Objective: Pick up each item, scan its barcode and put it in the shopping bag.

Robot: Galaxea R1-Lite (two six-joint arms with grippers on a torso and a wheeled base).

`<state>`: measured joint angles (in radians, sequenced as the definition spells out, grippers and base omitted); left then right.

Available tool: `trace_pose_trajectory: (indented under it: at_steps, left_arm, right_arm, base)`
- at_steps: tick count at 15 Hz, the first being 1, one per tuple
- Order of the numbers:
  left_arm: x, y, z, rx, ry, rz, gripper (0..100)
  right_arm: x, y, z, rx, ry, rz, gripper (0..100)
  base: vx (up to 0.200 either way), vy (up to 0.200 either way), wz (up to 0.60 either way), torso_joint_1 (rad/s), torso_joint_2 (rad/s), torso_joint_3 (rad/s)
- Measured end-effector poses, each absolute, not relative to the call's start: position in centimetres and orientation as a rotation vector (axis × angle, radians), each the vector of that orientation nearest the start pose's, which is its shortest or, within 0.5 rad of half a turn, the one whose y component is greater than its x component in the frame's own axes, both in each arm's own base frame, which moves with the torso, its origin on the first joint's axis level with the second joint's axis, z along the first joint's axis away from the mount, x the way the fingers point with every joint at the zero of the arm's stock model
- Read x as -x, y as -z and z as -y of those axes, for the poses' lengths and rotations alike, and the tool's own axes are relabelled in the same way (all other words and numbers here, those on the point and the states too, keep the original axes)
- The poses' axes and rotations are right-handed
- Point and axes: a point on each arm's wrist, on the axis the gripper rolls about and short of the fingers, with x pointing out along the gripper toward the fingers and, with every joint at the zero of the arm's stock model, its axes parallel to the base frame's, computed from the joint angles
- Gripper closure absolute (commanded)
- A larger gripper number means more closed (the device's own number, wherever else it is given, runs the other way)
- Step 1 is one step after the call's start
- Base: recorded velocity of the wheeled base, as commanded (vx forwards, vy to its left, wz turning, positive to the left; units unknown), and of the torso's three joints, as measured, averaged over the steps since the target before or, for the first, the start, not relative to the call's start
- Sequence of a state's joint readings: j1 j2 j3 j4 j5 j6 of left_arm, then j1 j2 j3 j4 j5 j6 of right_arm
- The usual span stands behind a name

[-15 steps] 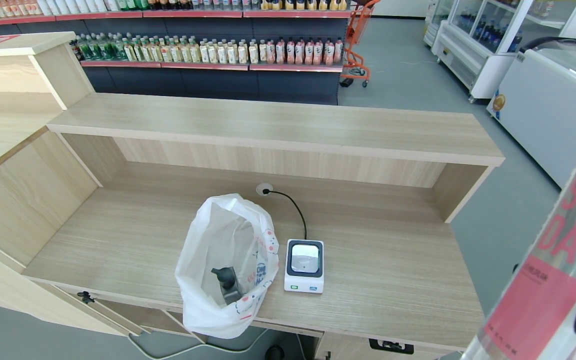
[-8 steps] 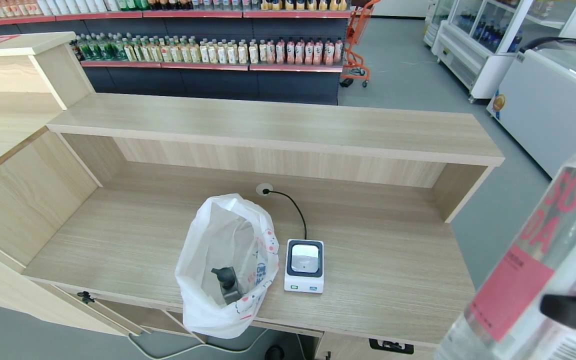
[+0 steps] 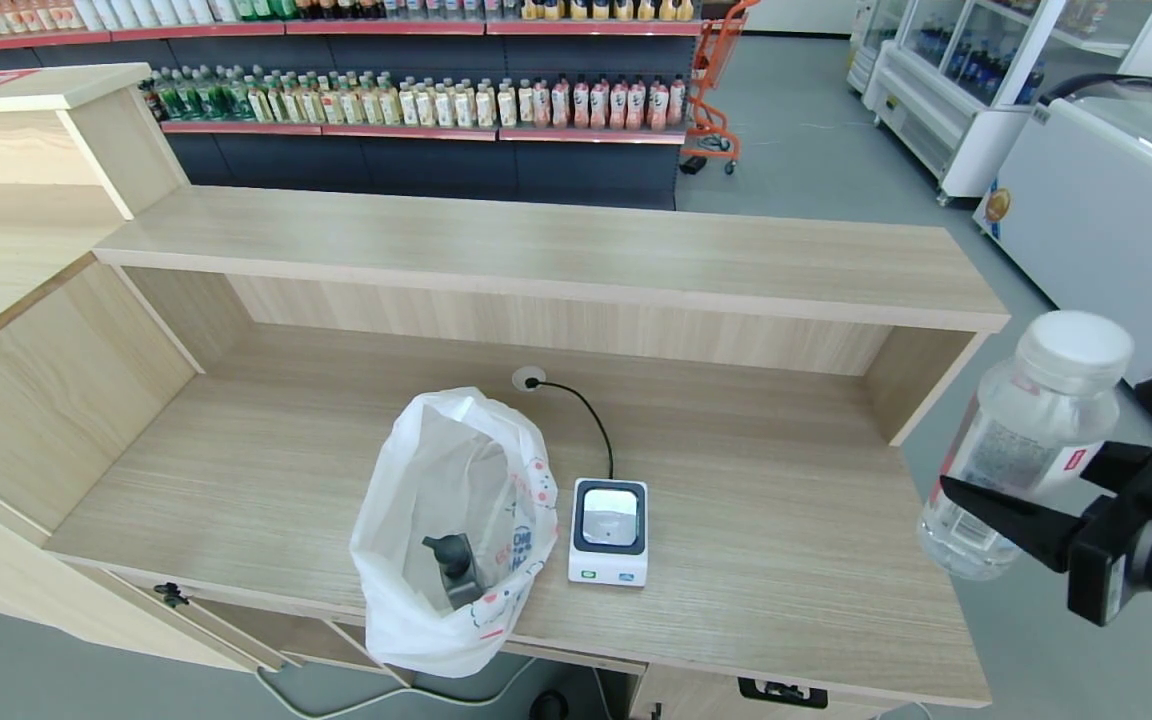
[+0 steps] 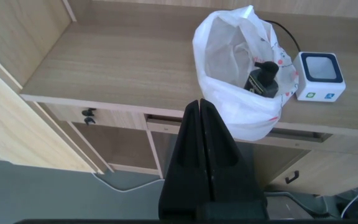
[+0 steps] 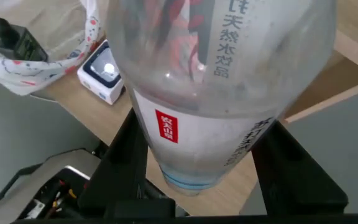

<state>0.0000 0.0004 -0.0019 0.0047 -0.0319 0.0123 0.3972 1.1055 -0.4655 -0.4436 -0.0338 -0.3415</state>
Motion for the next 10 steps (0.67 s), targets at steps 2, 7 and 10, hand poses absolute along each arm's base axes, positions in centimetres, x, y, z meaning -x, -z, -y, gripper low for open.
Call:
trace_pose_trajectory:
  at_steps: [2,7,10]
  left_arm:
    - [2.3,-7.6,0.1,-0.012,0.032,-0.003,100]
    - [2.3,-7.6,0.1,-0.012,0.032,-0.003,100]
    - [2.3,-7.6,0.1,-0.012,0.032,-0.003,100]
  right_arm:
    - [-14.9,-19.3,-4.8,0.386,-0.299,-0.157,100]
    - [-16.1,-17.6,-3.1,0.547,-0.148,-0.250,100]
    - [-16.0,-16.5,-3.0,0.570,-0.157,-0.293,100]
  base:
    - [0.000,0.000,0.00,0.000,0.00,0.000]
    - [0.000,0.000,0.00,0.000,0.00,0.000]
    - [0.000,0.000,0.00,0.000,0.00,0.000]
